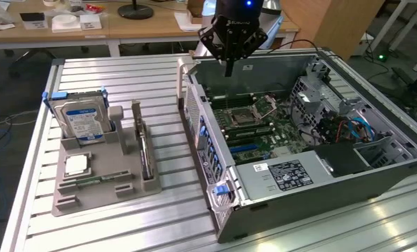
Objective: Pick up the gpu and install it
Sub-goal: 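Reach for the gpu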
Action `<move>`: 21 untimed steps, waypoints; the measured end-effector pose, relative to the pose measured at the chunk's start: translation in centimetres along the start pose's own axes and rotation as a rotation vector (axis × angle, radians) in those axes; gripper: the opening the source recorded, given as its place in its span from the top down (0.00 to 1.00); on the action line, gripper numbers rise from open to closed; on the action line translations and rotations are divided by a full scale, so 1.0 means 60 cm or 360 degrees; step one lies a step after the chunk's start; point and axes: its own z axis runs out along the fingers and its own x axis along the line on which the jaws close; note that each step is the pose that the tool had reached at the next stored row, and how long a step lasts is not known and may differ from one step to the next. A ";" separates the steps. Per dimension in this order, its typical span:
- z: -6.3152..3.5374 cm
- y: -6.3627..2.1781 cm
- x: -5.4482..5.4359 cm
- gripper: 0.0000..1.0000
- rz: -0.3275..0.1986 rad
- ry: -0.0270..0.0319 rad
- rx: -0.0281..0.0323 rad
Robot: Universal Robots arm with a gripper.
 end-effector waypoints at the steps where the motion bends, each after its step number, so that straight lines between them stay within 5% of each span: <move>1: 0.000 0.000 0.003 0.89 0.0000 0.00000 -0.00001; 21: -0.002 -0.009 0.059 0.89 0.0000 0.00001 0.00000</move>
